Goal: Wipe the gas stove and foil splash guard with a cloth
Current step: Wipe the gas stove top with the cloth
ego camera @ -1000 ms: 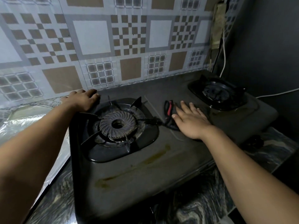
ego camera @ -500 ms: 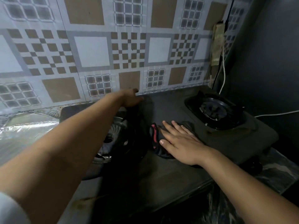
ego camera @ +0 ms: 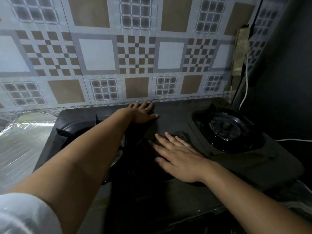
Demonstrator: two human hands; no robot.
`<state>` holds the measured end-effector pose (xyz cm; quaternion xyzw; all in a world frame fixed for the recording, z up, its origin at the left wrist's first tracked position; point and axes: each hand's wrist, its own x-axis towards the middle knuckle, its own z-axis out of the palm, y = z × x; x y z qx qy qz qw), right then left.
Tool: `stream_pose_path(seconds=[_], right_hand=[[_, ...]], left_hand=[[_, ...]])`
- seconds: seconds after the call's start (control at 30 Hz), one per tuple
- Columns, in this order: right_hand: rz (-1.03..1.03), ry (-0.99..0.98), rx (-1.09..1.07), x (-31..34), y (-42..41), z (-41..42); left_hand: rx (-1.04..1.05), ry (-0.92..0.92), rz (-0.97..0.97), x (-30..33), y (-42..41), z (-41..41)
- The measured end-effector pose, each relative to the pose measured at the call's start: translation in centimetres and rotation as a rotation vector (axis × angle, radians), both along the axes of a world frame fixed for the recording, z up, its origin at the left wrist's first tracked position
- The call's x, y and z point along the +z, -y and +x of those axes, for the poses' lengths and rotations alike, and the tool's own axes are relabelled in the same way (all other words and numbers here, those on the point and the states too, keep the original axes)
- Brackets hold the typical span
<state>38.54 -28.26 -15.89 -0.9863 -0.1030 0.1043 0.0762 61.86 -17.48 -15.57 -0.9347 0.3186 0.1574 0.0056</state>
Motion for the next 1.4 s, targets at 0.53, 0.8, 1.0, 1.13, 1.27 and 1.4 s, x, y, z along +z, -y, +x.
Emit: stream_pose_path(seconds=[0.53,0.8,1.0,1.13,1.27,1.4], right_hand=[[-0.038,-0.082,-0.250,0.3,8.6,16.0],[-0.022,-0.090,-0.662,-0.1,12.6,22.2],[-0.019,-0.104,-0.985,0.0,17.5,23.5],[-0.015,-0.090,-1.104,-0.4,19.7,24.1],[0.016,-0.117,-1.157,-0.4,21.6,24.7],[0.028,-0.137,-1.222,-0.4,24.7,25.0]], left_hand=[[0.052,-0.028,-0.011,-0.9,0.4,1.1],[0.027,-0.077,-0.003,-0.5,0.0,0.9],[0.027,-0.100,-0.017,-0.6,-0.1,1.3],[0.040,-0.098,-0.009,-0.7,0.0,1.3],[0.053,-0.105,-0.001,-0.7,0.1,1.3],[0.053,-0.081,0.004,-0.5,0.3,0.8]])
